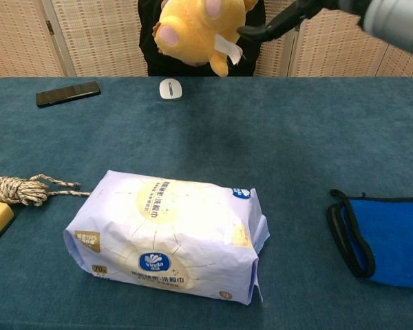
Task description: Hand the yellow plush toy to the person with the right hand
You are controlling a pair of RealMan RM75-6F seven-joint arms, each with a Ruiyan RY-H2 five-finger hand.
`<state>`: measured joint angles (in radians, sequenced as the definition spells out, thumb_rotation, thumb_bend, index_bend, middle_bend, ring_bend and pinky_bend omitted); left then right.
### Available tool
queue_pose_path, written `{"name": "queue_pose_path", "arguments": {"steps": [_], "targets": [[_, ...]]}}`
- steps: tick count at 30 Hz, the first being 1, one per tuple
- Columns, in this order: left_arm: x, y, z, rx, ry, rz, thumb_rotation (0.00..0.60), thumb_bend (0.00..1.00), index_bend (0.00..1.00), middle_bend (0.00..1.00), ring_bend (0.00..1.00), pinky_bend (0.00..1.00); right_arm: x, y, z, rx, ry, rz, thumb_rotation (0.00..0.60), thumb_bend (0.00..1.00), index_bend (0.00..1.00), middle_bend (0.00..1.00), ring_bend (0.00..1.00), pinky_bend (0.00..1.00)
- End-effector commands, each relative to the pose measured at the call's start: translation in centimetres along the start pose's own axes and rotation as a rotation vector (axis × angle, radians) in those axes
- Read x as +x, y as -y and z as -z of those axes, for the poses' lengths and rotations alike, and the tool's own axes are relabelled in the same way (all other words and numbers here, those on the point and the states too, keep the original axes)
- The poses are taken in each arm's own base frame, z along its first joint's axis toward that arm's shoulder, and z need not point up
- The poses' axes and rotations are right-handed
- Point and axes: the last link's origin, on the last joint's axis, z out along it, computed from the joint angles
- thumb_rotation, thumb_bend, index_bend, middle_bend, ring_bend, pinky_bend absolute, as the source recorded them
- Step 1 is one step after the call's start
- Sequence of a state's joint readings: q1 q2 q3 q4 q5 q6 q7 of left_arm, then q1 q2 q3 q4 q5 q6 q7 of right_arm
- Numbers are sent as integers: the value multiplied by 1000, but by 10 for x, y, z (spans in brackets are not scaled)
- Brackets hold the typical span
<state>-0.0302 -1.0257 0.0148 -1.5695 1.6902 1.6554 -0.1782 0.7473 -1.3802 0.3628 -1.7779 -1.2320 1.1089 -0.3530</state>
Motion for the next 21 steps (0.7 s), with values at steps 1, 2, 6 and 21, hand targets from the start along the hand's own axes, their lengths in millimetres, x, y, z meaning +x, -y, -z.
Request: {"name": "queue_pose_path", "arguments": {"steps": [1,2,6,21], "targets": [[-2,-3,0,-1,-2,-11,600,202,26,96,78,156,26,-13,56,-24,-8,91,600,248,0,0,29,101],[-2,-4,0,0,-5,-14,600,202,27,95,78,156,29,-17,68,-30,-6,110,600,248,0,0,29,101],[-2,-7,1,6,-22,-31,600,201,27,96,78,156,31,-47,143,-93,7,161,600,249,0,0,29,86],[-7,-19,8,-14,-57,-87,600,202,27,96,79,156,8,-98,257,-232,44,148,600,251,0,0,29,36]]}}
